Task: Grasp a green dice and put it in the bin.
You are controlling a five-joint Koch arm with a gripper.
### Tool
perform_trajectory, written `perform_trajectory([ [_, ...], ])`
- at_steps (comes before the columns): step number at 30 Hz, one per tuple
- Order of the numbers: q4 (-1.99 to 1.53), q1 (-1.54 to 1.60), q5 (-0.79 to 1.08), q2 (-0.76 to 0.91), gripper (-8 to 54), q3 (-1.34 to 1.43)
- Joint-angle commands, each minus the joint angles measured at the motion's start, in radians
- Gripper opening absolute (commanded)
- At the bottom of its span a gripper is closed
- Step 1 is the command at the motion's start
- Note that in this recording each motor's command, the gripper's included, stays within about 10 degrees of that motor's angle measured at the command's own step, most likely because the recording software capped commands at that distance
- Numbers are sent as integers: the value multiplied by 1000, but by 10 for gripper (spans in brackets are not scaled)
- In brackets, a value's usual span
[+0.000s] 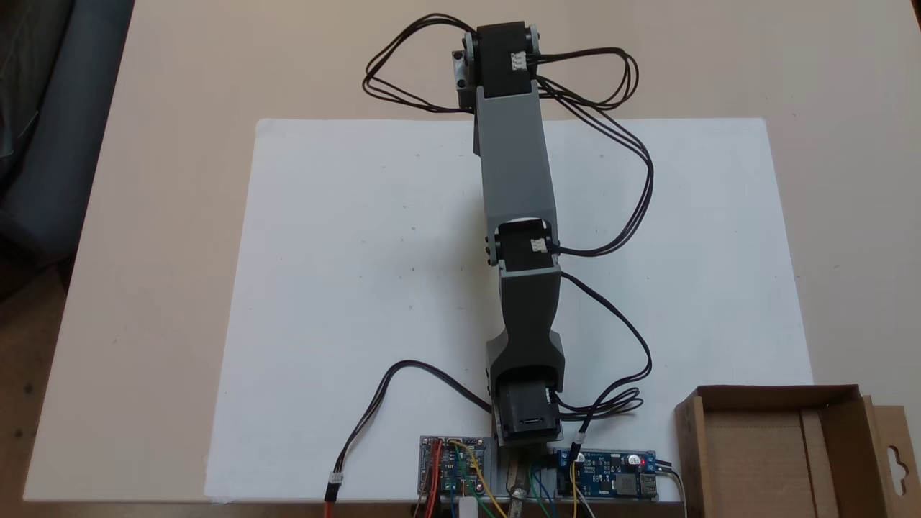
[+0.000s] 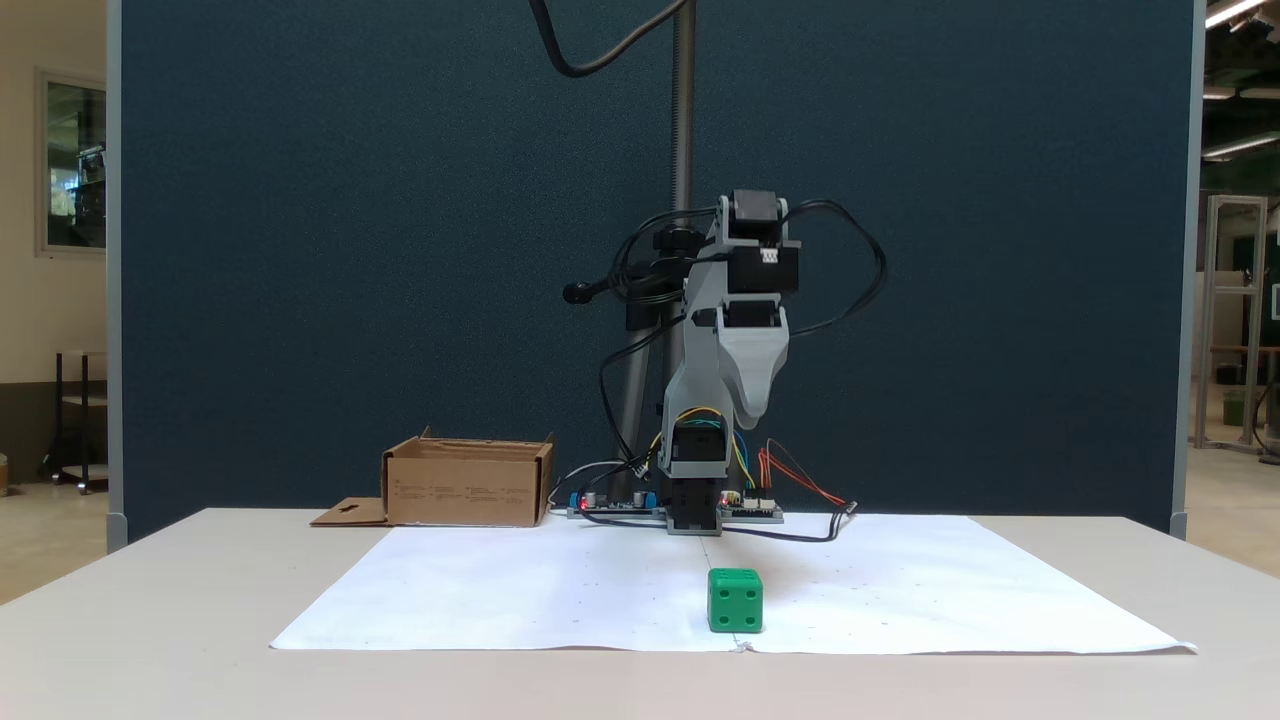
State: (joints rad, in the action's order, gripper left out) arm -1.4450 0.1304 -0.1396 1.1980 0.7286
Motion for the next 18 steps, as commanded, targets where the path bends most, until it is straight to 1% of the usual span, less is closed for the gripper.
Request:
perform_trajectory([
  [1, -175, 25, -63, 12, 417, -55],
  [18, -175, 2, -63, -158, 417, -141],
])
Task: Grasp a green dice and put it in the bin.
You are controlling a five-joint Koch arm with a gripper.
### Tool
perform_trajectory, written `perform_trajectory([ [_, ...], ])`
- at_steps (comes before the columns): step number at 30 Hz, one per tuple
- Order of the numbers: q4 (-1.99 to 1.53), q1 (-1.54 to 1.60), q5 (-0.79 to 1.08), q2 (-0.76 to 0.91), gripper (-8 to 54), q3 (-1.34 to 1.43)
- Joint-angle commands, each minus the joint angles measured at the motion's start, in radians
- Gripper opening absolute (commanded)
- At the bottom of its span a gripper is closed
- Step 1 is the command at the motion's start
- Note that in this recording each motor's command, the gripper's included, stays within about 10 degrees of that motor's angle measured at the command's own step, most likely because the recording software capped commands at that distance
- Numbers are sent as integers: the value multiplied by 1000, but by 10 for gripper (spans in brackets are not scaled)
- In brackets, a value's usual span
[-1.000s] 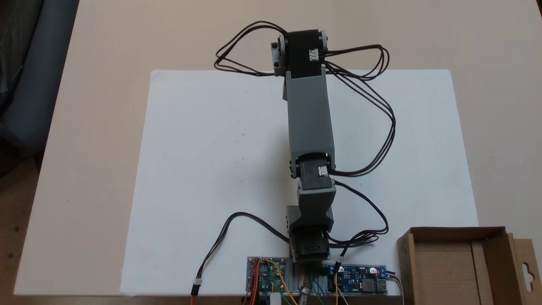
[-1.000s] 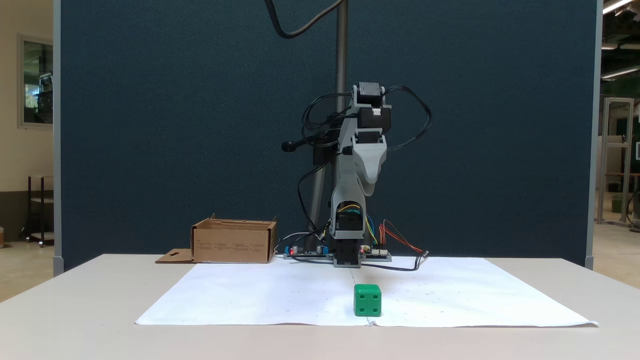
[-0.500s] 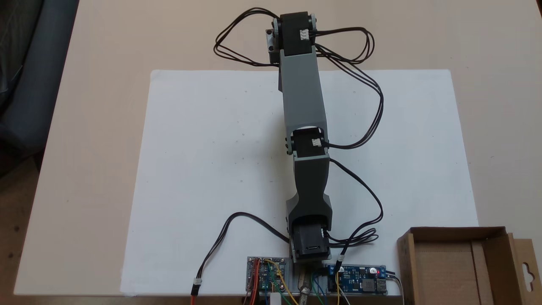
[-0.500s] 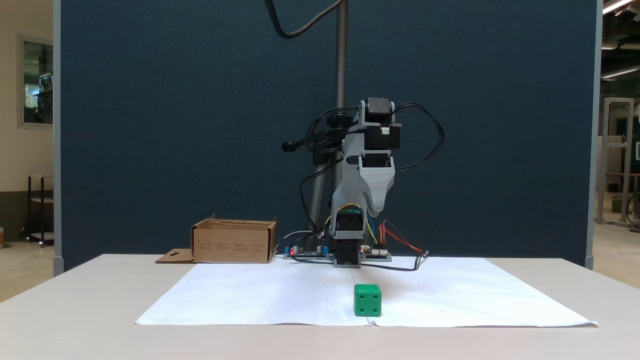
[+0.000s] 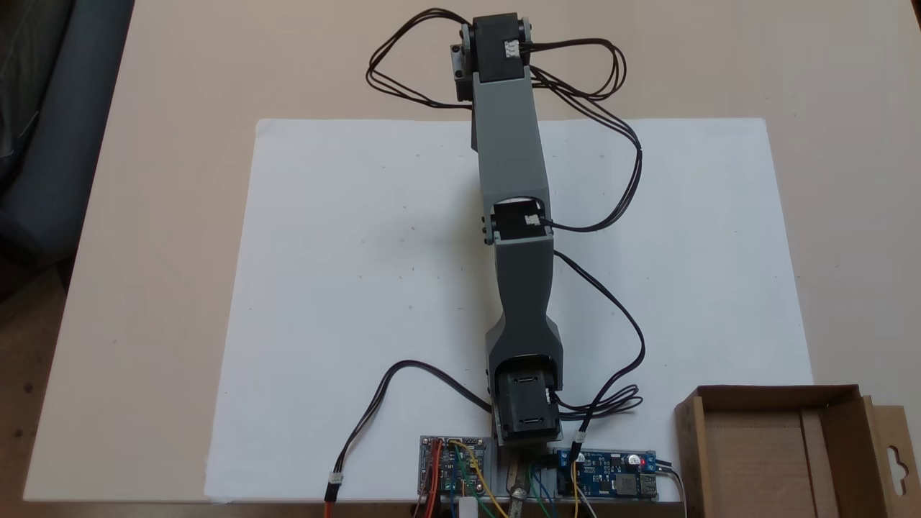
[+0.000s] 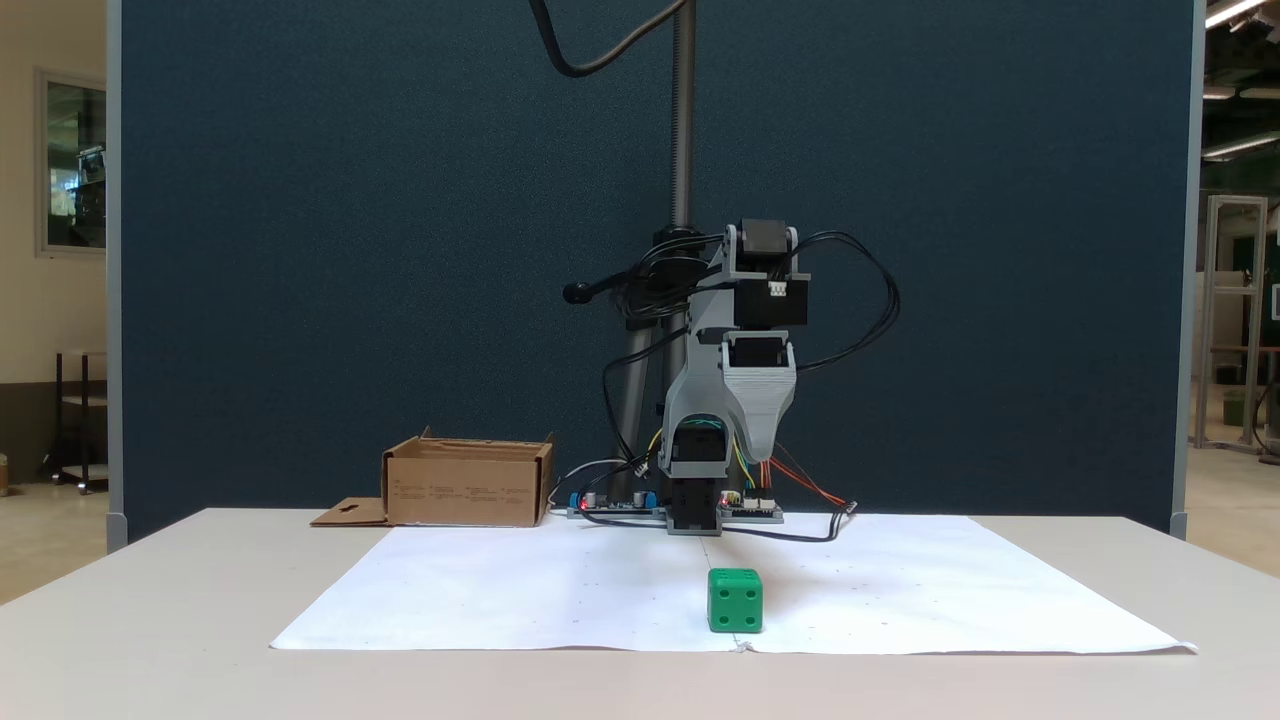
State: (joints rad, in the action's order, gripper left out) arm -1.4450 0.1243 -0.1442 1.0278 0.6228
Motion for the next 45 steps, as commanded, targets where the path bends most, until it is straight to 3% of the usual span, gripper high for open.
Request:
perform_trajectory([
  [1, -175, 3, -58, 2, 417, -41],
  [28, -114, -51, -91, -184, 417, -195],
  [45, -89, -58, -91, -212, 417, -195],
])
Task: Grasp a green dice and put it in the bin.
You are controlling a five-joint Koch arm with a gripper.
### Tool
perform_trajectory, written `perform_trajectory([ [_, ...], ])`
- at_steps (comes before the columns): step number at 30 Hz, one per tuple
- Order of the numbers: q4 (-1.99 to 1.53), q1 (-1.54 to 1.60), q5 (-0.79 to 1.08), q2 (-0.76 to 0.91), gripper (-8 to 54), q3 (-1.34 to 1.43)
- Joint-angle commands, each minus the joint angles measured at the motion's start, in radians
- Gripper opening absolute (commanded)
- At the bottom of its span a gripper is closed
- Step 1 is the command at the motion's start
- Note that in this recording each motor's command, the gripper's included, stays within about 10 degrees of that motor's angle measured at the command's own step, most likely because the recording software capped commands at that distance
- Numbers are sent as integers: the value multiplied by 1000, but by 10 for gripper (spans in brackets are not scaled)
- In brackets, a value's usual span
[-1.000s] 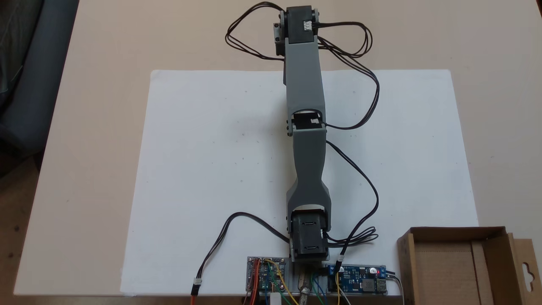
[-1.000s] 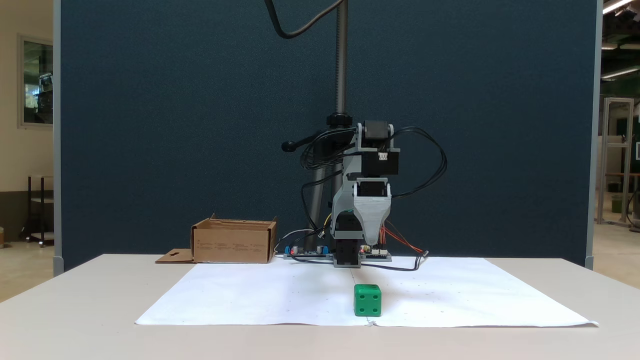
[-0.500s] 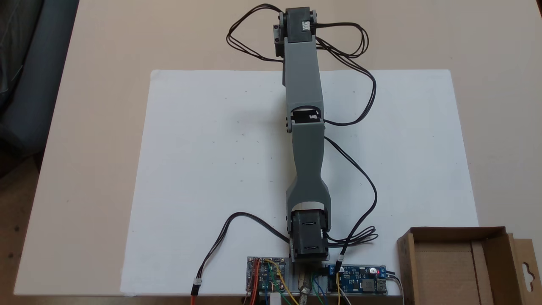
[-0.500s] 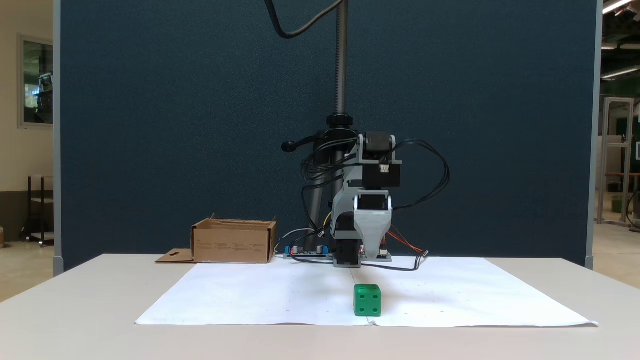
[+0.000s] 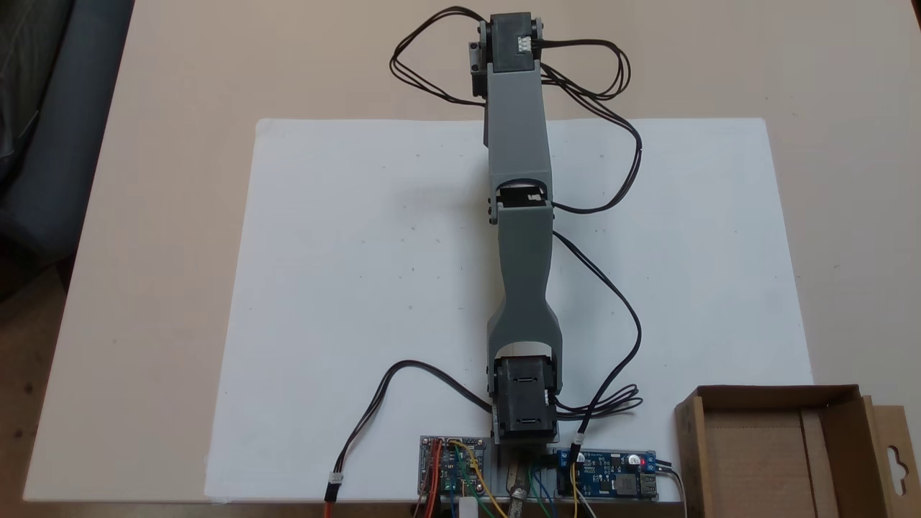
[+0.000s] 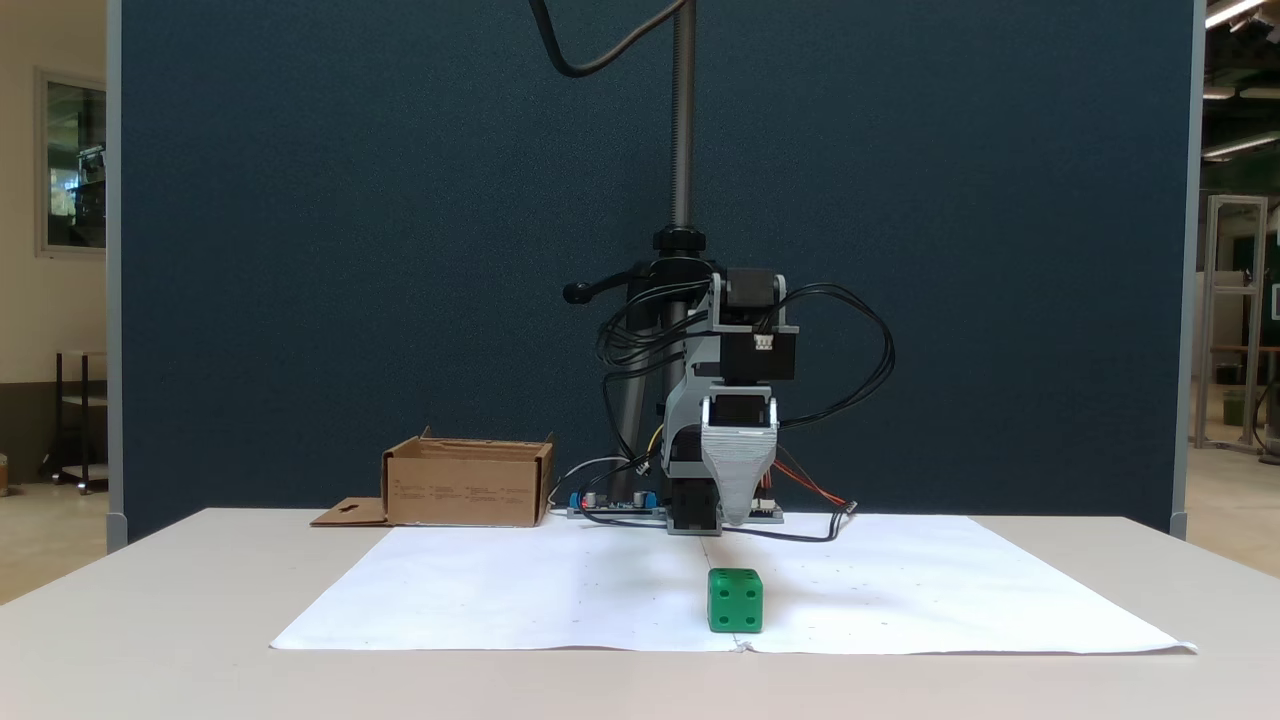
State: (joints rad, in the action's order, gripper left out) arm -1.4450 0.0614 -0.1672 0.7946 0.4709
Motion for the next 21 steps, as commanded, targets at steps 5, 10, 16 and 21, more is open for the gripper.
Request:
perform_trajectory([
  [5, -60, 6, -67, -6, 417, -43],
  [10, -37, 3, -75, -17, 417, -43],
  [16, -3, 2, -80, -31, 417, -41],
  [21, 28, 2, -80, -40, 417, -43],
])
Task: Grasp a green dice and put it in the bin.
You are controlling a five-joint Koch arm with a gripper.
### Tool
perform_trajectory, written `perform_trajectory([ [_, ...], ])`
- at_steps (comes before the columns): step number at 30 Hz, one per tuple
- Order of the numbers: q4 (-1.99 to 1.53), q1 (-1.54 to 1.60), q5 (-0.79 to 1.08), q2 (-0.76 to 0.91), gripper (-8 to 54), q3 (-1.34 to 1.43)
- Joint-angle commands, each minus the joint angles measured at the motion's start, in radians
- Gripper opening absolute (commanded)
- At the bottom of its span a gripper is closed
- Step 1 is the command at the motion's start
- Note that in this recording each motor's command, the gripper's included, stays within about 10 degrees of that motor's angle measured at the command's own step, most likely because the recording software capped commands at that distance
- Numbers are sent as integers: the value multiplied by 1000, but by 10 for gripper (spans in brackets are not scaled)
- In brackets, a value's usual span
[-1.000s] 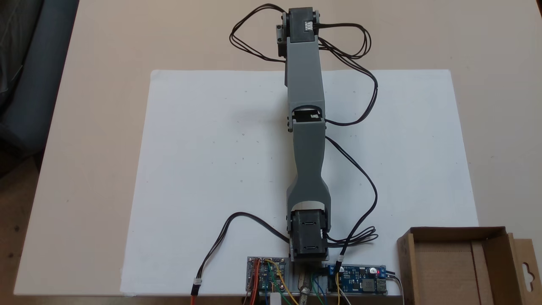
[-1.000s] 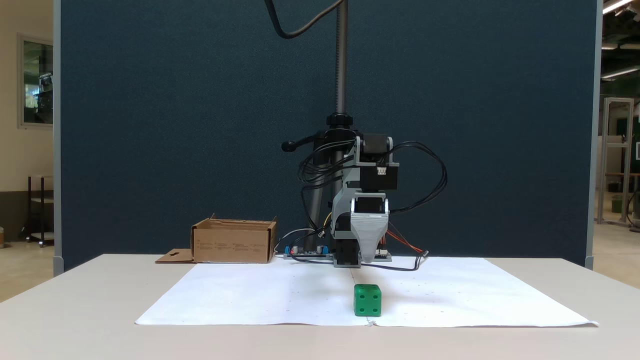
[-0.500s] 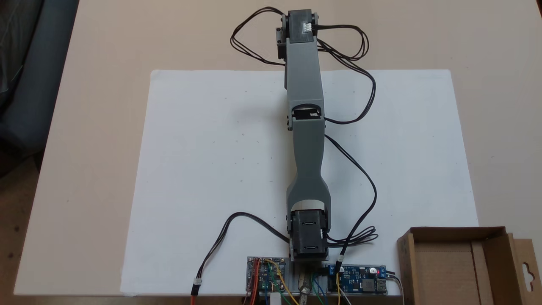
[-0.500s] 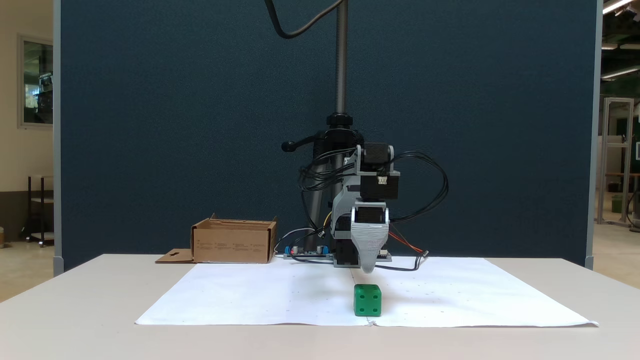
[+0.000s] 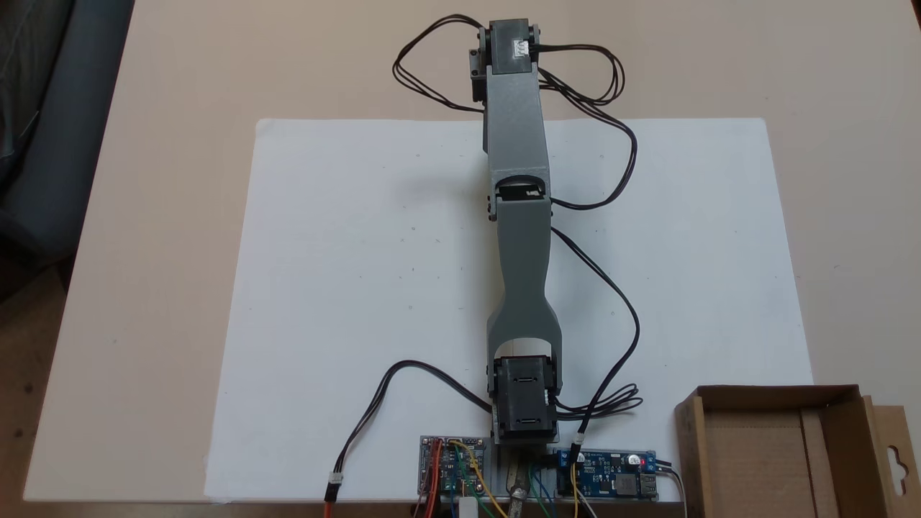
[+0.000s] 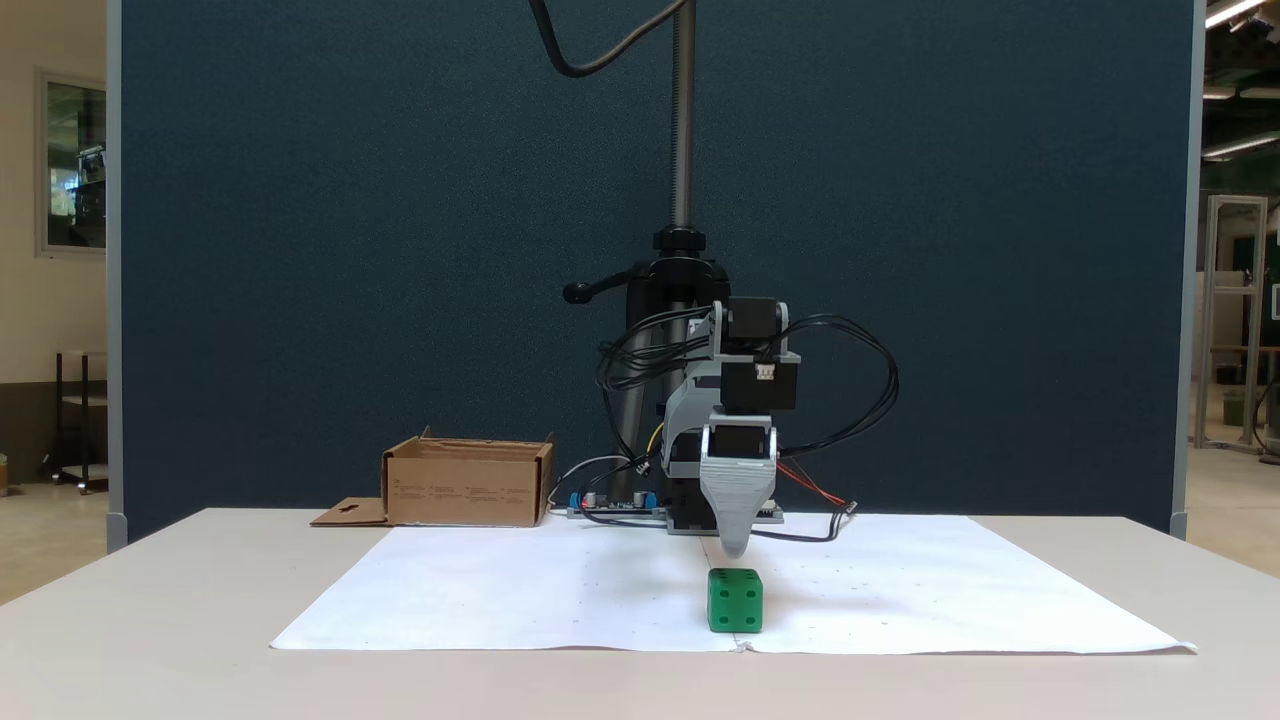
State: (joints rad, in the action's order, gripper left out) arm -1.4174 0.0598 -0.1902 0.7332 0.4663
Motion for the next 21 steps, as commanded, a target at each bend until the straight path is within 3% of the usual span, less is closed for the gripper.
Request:
perform_trajectory([
  [1, 8, 3, -57, 18, 417, -37],
  [21, 103, 9, -54, 0, 417, -38],
])
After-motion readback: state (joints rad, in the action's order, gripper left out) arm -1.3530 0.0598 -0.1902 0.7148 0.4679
